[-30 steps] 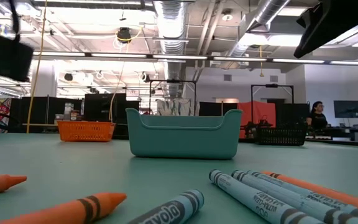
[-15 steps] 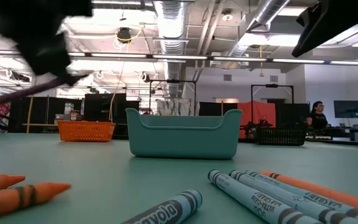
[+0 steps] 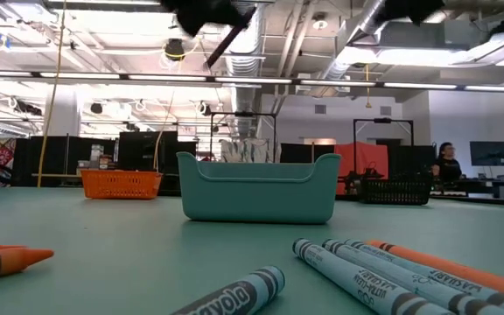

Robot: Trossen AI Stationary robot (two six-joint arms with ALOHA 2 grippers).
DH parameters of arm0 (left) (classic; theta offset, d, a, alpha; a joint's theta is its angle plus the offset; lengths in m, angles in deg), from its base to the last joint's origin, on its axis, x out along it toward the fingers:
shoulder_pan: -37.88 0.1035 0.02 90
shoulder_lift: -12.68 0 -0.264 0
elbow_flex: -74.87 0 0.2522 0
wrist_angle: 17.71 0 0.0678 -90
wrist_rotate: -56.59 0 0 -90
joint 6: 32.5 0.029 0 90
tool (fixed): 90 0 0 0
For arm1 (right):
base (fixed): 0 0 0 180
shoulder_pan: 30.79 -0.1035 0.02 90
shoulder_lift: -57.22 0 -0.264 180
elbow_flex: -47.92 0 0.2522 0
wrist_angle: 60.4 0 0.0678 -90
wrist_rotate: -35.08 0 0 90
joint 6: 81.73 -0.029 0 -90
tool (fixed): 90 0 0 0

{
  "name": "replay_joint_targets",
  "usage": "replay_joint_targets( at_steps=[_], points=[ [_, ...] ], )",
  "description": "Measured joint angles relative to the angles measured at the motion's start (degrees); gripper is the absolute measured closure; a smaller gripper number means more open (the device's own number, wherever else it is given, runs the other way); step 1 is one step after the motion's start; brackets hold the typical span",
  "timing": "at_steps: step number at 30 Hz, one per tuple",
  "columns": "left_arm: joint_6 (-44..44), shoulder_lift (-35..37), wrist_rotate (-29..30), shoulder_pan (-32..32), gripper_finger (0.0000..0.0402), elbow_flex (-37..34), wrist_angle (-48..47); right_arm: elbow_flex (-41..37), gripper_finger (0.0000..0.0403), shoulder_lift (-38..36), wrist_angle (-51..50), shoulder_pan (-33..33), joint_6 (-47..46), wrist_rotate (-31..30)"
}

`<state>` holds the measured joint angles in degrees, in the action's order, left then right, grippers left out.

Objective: Sort crayons
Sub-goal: Put the violet crayon into the black bin

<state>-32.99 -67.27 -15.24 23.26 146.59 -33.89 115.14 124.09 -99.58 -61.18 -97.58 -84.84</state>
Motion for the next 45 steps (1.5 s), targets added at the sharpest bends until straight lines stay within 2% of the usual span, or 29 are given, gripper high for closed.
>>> replay_joint_targets(
  at_steps=[7,16,22,27,40,45],
  points=[
    [12.8,0.2,-12.2,2.5,0.0401,2.0,14.8,0.0,0.0255,0.0,15.3,0.2,13.1,0.0],
    [19.9,0.2,-25.7,2.7,0.0401,2.4,27.1,0.0,0.0255,1.0,28.9,2.3,26.0,0.4],
    [21.3,0.2,-27.1,3.5,0.0402,2.4,28.3,0.0,0.0255,5.3,38.5,4.0,33.4,5.3],
    [21.3,0.2,-28.9,3.9,0.0401,2.4,28.4,0.8,0.0255,9.3,44.1,6.3,35.9,7.8],
    [24.4,0.2,-29.5,3.9,0.0401,2.4,25.7,7.4,0.0256,17.2,44.3,8.9,37.2,10.7],
    [24.9,0.2,-29.5,3.9,0.0401,2.4,24.9,8.4,0.0282,18.0,43.3,8.7,37.0,10.7]
  ],
)
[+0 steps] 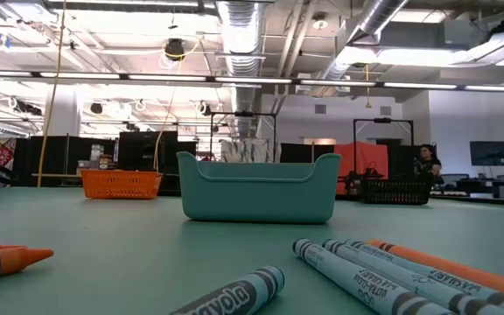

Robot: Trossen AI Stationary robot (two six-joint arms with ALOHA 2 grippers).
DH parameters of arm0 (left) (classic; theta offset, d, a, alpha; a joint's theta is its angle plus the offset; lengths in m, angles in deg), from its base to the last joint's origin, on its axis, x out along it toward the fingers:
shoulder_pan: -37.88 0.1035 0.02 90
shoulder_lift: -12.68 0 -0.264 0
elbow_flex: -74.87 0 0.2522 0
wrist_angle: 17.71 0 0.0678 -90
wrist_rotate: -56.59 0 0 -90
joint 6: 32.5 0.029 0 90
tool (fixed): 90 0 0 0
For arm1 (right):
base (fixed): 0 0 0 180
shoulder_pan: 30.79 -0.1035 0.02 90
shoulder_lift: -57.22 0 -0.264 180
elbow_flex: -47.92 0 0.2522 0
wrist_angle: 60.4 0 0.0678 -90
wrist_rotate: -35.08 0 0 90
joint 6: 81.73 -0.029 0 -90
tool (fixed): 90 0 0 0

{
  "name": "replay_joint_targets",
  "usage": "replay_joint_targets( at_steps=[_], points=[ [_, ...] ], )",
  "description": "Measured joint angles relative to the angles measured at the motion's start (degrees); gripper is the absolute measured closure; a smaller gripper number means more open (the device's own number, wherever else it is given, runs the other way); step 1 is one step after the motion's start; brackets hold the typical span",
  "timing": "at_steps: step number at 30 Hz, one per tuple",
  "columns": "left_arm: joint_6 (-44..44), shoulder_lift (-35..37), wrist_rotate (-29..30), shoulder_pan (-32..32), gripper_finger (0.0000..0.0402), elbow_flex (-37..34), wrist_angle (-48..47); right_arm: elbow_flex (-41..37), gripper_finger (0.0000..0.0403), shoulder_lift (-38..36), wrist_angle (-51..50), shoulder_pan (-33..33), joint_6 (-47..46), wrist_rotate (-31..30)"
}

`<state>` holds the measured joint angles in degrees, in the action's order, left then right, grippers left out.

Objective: Sort crayons
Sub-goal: Put the violet crayon into the black bin

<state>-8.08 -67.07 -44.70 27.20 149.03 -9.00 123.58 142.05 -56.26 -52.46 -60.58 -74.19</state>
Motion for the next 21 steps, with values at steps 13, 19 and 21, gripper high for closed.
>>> replay_joint_targets(
  at_steps=[13,19,21],
  points=[
    [2.3,0.0,0.5,-0.2,0.0401,0.0,-1.9,0.0,0.0389,-0.6,-2.5,0.0,-0.5,-0.3],
    [3.6,0.0,1.5,-0.2,0.04,0.0,-3.3,0.0,0.0398,-0.6,-3.0,0.1,-0.4,-0.4],
    [3.6,0.0,2.7,-0.2,0.0391,0.0,-3.7,0.0,0.0399,-0.6,-3.2,0.1,-0.5,-0.7]
  ],
)
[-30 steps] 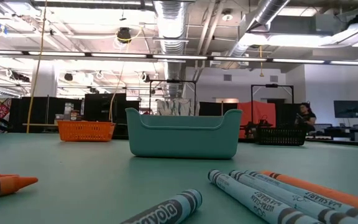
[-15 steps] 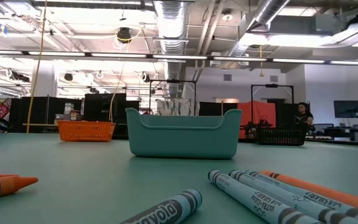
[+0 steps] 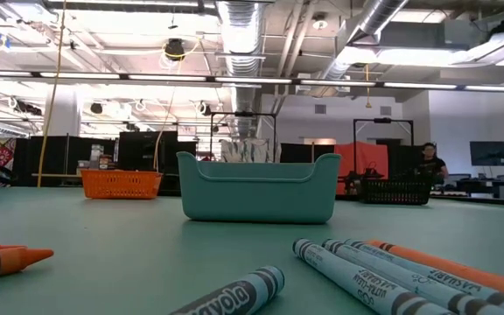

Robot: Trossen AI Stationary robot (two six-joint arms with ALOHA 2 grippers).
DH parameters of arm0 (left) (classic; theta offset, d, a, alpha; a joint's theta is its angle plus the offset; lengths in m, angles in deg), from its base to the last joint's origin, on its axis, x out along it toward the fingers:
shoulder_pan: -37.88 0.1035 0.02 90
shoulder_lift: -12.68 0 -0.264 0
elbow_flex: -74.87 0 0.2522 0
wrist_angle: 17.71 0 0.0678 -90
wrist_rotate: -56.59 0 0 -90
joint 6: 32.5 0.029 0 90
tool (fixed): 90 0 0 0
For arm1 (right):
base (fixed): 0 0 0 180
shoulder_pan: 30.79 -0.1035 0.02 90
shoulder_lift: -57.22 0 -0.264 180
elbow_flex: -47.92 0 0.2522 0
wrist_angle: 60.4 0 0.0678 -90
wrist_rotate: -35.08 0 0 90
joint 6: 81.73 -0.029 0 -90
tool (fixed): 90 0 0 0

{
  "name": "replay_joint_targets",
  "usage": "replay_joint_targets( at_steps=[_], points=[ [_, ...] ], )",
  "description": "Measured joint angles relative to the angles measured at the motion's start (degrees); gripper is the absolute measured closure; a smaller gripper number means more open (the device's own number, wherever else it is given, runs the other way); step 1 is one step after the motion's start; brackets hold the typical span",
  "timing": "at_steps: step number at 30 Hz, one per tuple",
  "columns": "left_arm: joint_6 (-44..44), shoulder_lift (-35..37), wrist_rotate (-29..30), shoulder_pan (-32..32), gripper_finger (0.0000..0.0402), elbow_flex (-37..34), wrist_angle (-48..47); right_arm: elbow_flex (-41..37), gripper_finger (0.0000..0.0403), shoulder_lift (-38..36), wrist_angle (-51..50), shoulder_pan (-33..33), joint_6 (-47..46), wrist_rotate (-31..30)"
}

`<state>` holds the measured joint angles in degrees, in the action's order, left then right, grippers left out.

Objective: Sort crayons
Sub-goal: Put the violet crayon into the black bin

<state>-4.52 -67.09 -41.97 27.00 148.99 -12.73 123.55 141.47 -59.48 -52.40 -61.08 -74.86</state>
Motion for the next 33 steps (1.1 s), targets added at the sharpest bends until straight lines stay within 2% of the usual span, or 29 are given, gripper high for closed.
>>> replay_joint_targets(
  at_steps=[8,15,22,28,33],
  points=[
    [0.0,0.0,9.2,-0.8,0.0287,0.0,-4.1,0.0,0.0401,0.0,-3.6,1.3,-3.0,-3.1],
    [-4.6,0.8,17.6,-0.8,0.0211,0.0,-16.5,0.0,0.0402,-0.1,-14.5,5.6,-9.8,-4.9],
    [-12.8,0.9,22.0,-0.9,0.0198,0.0,-29.9,0.0,0.0402,-0.1,-31.0,13.1,-16.4,-5.9],
    [-16.3,1.1,23.7,-2.0,0.0198,-3.1,-33.6,0.0,0.0403,0.0,-44.2,21.3,-17.9,-5.8],
    [-17.7,1.2,22.8,-4.0,0.0198,-7.8,-34.2,0.0,0.0403,-0.1,-54.0,30.9,-17.5,-5.8]
  ],
)
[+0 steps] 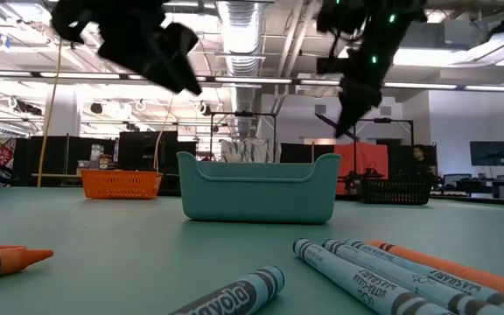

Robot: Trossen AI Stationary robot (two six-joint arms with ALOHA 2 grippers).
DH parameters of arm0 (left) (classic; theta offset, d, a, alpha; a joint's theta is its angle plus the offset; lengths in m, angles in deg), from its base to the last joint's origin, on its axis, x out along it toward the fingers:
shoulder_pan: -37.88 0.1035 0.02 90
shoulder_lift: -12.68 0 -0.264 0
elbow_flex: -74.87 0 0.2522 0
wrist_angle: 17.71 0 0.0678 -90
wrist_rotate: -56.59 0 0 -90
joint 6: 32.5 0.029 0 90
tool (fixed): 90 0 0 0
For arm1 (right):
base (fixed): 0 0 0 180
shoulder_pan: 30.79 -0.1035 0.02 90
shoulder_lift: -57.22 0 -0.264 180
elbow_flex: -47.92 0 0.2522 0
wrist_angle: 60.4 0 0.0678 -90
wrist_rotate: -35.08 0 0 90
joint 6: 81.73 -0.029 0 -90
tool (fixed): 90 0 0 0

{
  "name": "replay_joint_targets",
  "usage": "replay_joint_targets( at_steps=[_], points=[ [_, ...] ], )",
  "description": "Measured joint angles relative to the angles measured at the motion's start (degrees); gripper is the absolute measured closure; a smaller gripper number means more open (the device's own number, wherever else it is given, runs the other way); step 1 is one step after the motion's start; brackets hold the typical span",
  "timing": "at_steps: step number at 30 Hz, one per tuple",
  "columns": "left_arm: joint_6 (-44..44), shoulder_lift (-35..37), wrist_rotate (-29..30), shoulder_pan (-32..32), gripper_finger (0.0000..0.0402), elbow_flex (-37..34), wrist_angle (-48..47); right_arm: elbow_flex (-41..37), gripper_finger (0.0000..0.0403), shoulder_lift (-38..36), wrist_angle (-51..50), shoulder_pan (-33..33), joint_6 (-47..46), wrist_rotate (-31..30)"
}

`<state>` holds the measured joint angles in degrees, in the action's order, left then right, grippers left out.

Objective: Sort crayons
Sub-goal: Put the violet crayon into the black bin

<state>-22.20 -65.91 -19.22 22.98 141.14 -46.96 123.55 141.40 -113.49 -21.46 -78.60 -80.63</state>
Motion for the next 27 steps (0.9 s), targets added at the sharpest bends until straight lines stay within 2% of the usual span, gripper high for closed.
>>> replay_joint_targets(
  at_steps=[9,11,14,17,22,27],
  points=[
    [-4.2,0.0,0.1,-4.8,0.0198,-5.7,0.5,0.0,0.0403,0.0,-3.4,19.6,9.4,0.5],
    [-5.9,0.0,1.5,-5.8,0.0198,-5.9,-0.1,0.0,0.0402,0.0,-3.5,24.3,10.6,0.7],
    [-8.1,0.0,4.5,-7.1,0.0198,-5.9,-1.5,0.0,0.0401,0.0,-4.2,31.5,11.2,5.1],
    [-9.5,0.0,5.0,-8.3,0.0198,-5.9,-2.5,0.0,0.04,0.7,-4.9,37.3,12.4,8.4],
    [-12.9,0.0,6.0,-10.5,0.0198,-5.9,-3.7,0.0,0.0399,2.6,-5.4,42.6,16.5,13.9],
    [-17.6,0.0,7.6,-13.1,0.0198,-5.9,-5.5,0.0,0.0398,5.1,-5.0,44.0,19.4,14.2]
  ],
)
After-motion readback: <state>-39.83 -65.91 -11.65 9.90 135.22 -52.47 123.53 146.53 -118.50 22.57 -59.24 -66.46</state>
